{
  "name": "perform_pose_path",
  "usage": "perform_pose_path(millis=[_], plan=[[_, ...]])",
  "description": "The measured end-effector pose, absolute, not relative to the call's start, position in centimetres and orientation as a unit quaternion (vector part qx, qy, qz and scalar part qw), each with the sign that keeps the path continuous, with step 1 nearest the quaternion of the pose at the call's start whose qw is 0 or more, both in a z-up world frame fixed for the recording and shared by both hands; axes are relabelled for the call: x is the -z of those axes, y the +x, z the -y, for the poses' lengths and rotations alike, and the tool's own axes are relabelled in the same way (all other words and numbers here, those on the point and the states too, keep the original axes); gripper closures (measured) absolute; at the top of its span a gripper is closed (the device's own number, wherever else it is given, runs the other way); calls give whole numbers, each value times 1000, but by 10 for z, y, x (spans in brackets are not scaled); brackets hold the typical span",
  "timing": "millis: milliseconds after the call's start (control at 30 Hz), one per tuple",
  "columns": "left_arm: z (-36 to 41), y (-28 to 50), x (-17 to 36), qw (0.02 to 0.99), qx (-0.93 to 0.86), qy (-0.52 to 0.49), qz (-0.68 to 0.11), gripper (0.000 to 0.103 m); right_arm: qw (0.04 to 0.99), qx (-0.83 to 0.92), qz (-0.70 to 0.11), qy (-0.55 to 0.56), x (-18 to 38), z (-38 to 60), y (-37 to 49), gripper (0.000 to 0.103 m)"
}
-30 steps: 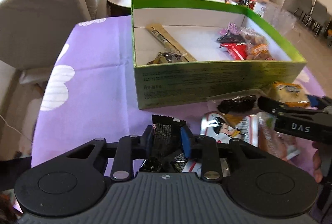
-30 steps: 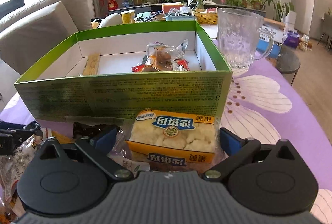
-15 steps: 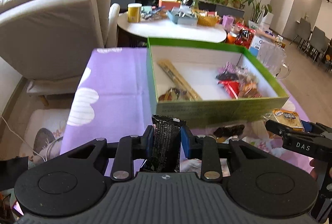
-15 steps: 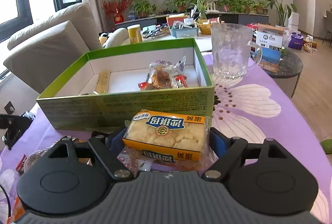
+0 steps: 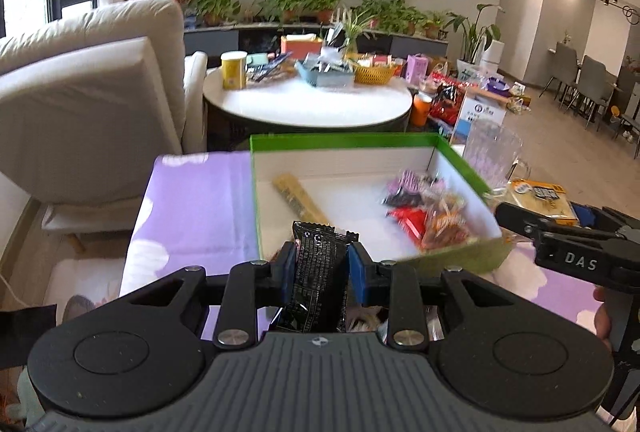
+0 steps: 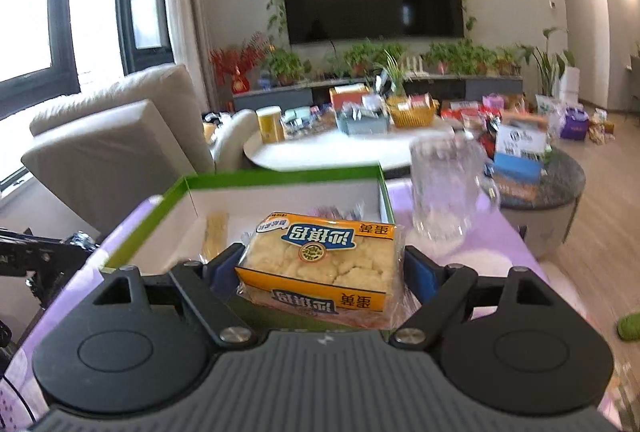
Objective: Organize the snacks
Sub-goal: 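Drop the chocolate bar into the box with the left tool while the right drops the cracker packet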
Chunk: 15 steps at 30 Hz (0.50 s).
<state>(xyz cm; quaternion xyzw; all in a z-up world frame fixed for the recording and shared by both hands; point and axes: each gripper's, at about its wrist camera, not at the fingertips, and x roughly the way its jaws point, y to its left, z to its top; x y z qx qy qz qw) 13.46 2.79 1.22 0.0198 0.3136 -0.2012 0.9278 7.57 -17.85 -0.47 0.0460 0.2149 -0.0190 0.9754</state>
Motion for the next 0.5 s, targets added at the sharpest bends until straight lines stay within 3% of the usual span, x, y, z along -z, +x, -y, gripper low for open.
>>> perform_pose_path(millis=[500], plan=[[-3, 183, -11, 924, 203, 27, -324, 76, 978, -1, -201, 58, 1, 182, 121, 44]])
